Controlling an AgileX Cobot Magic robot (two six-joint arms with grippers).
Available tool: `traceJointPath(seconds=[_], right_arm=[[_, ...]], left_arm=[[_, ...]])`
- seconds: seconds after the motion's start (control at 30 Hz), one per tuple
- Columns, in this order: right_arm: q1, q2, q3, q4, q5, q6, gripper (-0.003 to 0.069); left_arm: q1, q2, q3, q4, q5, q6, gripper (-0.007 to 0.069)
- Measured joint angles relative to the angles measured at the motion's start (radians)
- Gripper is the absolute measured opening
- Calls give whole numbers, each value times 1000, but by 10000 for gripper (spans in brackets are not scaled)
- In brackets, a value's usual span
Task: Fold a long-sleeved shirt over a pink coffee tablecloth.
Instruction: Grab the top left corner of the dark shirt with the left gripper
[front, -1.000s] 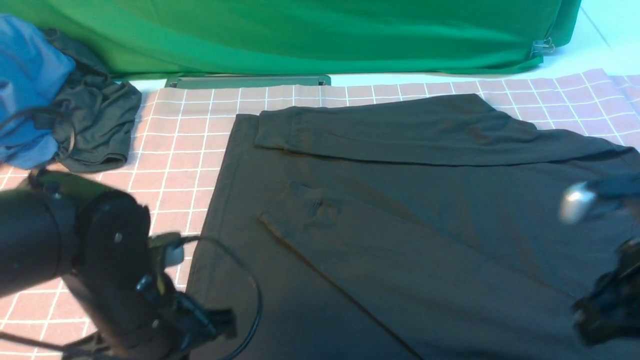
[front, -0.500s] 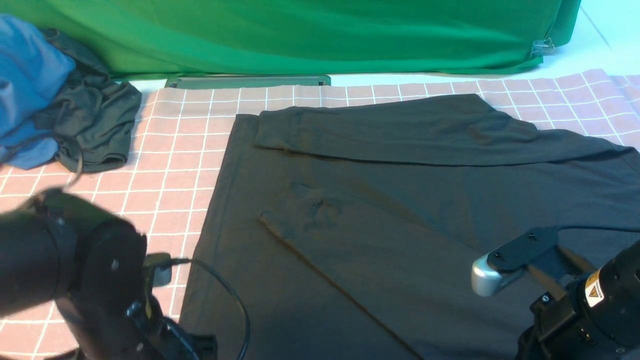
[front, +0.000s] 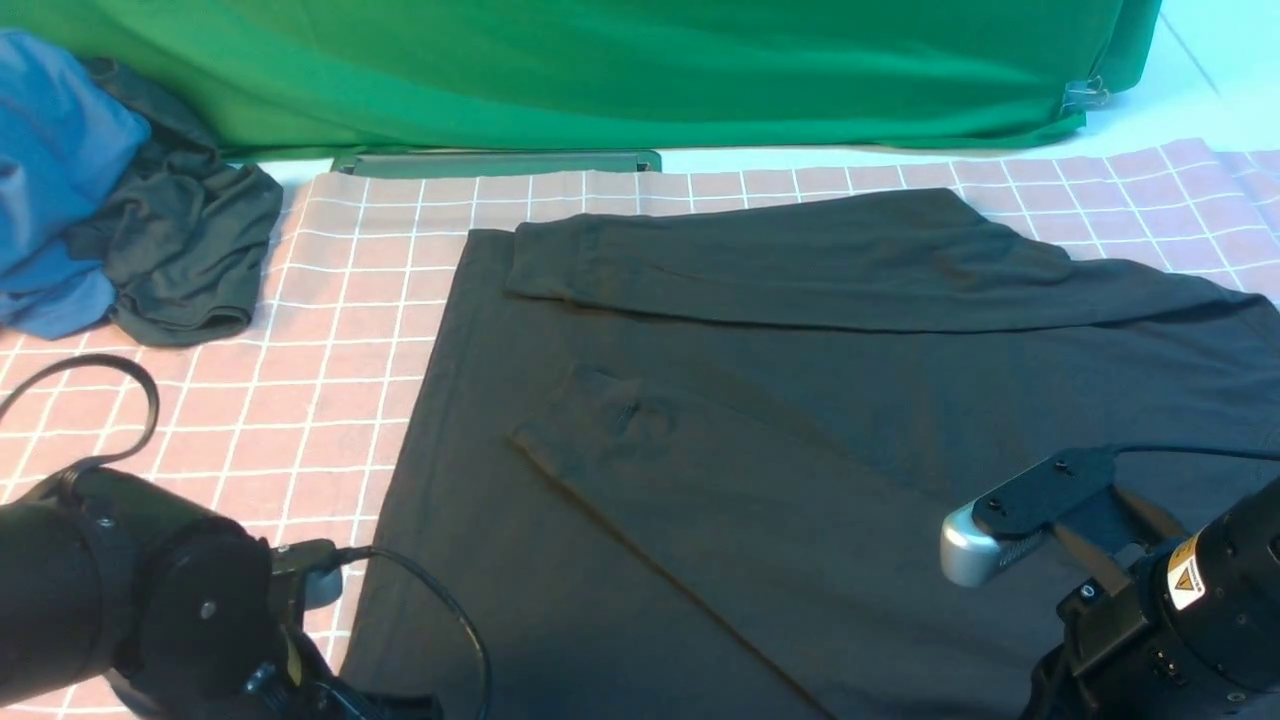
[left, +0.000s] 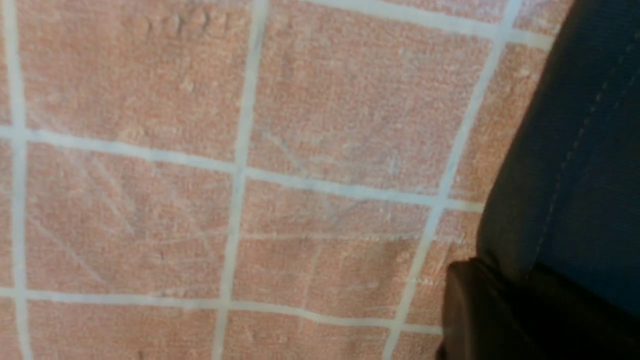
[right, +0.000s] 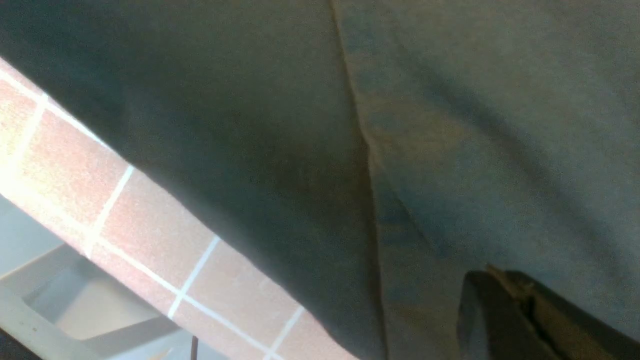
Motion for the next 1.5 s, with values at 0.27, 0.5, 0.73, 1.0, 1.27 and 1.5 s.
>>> traceJointPath(seconds=[0.27, 0.5, 0.73, 1.0, 1.27, 1.5], right_arm=[[0, 0, 0, 0, 0, 0, 42], [0, 0, 0, 0, 0, 0, 43], [0, 0, 0, 0, 0, 0, 45], [0, 0, 0, 0, 0, 0, 45], [0, 0, 0, 4, 25, 0, 45], [0, 0, 0, 4, 44, 2, 45]], left_arm=[[0, -181, 3, 7, 224, -80, 30], [0, -329, 4, -23, 338, -98, 40], [0, -349, 7, -5, 409, -85, 262], [0, -324, -202, 143, 239, -149, 378], [45, -5, -581, 140, 183, -72, 39], [193, 260, -802, 73, 152, 50, 14]])
